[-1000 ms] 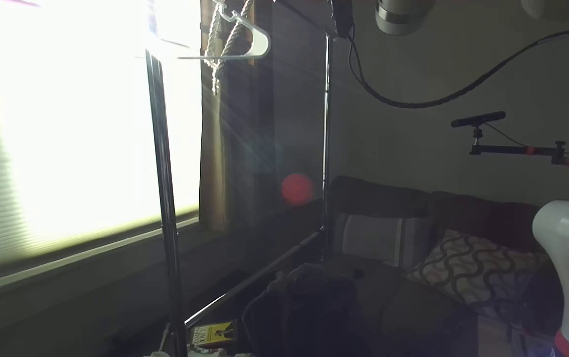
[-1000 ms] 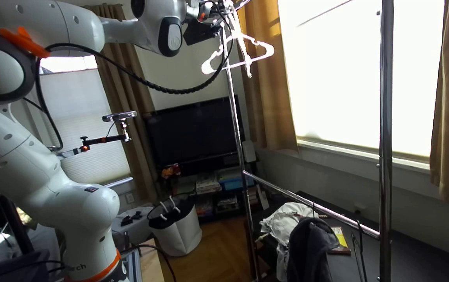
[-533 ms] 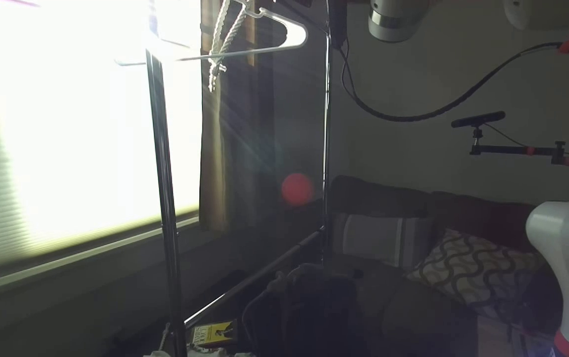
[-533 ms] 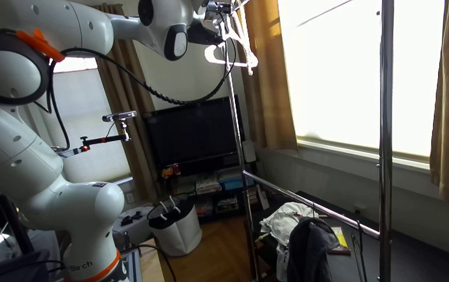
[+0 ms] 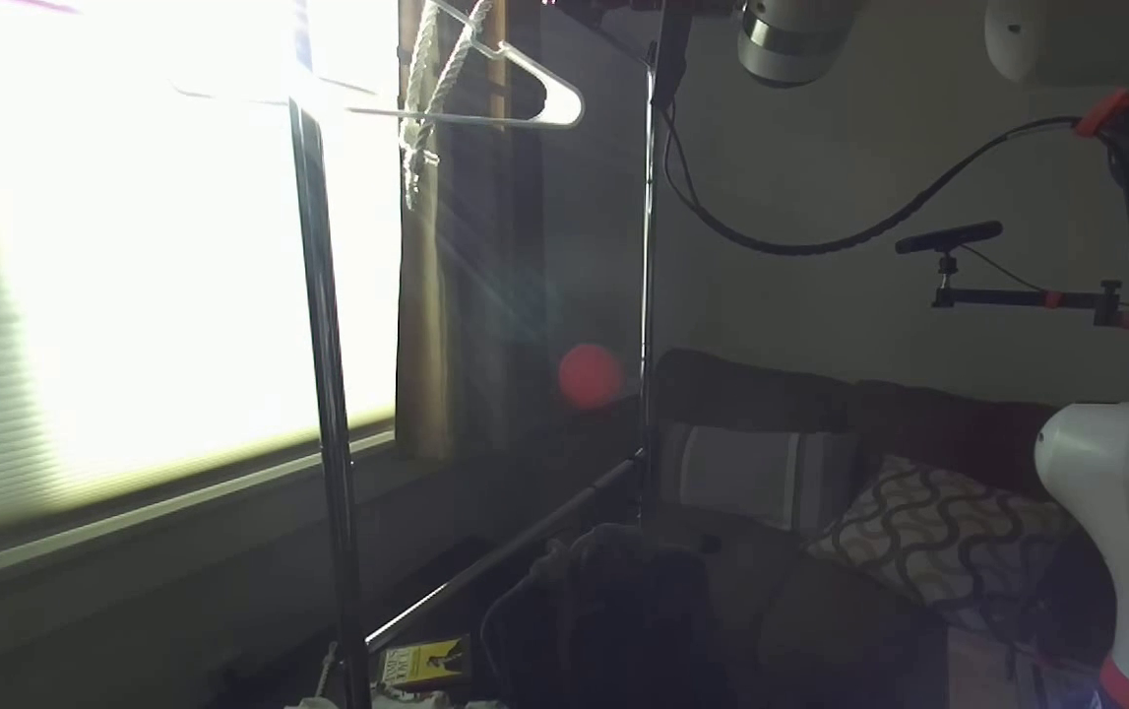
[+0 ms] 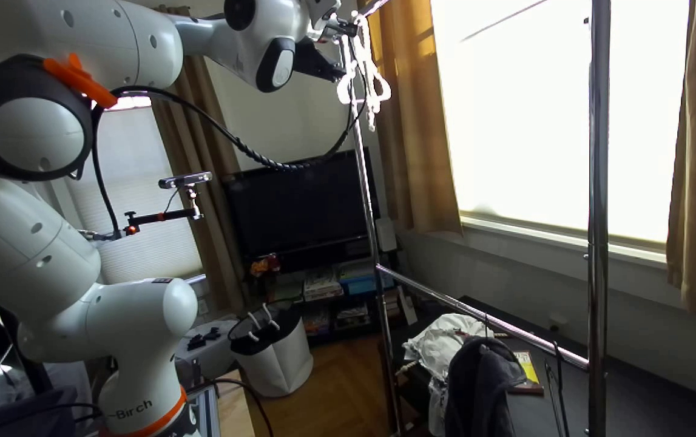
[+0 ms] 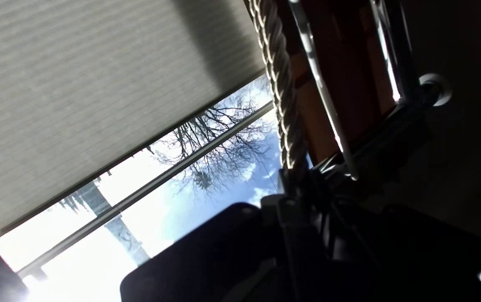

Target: Hang the rope on the coat hanger

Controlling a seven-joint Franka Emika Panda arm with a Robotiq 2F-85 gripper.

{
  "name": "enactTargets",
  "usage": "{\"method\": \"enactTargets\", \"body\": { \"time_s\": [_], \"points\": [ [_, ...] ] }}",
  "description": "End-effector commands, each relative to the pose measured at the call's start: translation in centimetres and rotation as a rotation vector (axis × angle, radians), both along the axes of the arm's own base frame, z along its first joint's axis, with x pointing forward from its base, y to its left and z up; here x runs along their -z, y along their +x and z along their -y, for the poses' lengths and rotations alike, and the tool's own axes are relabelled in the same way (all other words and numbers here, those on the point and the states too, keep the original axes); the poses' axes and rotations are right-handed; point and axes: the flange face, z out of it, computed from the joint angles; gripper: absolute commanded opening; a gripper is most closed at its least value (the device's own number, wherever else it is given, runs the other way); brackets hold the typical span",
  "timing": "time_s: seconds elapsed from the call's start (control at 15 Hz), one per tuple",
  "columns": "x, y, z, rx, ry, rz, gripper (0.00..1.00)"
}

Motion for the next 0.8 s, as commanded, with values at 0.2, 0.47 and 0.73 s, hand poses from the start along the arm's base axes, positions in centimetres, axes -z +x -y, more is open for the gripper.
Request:
{"method": "enactTargets", "body": {
  "time_s": [0.2, 0.47, 0.73],
  "points": [
    [-0.6, -2.1, 3.5, -0.033, 0.027, 0.087, 0.03],
    [-0.7, -2.1, 4.3, -0.081, 0.081, 0.101, 0.03],
    [-0.3, -1.5, 4.5, -0.160, 0.135, 0.099, 0.03]
  ]
}}
